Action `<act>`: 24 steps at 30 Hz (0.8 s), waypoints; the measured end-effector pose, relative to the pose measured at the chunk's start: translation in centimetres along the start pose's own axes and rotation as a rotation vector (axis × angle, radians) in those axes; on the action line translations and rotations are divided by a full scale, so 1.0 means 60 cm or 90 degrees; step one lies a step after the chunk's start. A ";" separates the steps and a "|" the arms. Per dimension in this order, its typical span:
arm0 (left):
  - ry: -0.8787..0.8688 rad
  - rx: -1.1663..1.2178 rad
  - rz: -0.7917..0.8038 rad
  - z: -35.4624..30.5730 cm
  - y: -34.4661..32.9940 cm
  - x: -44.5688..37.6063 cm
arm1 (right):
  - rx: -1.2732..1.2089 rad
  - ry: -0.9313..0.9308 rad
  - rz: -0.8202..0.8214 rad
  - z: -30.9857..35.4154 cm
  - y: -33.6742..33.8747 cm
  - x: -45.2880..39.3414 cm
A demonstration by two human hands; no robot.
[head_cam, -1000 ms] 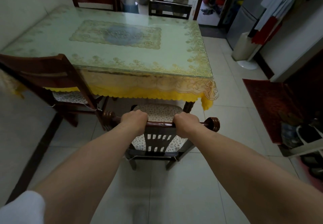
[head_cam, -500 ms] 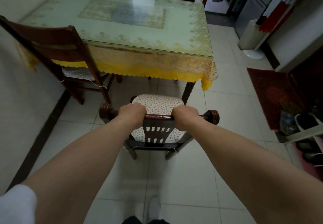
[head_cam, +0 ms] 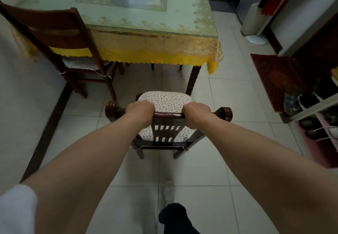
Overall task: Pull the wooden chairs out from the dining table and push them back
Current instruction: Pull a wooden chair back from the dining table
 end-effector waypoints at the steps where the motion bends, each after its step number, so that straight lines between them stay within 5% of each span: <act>1: -0.002 0.003 -0.001 -0.002 -0.004 0.010 | -0.004 -0.003 -0.002 0.003 -0.005 0.011; 24: 0.032 -0.005 0.027 -0.097 -0.064 0.255 | 0.024 0.047 0.030 0.032 -0.093 0.248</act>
Point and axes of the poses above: each hand's wrist, its own x-axis away from the middle knuckle, its own y-axis out of the back of the hand, z = x × y, the point moved 10 cm from there along -x, towards the middle knuckle, and after that the axes turned 14 degrees about -x, right-handed, at the moved point
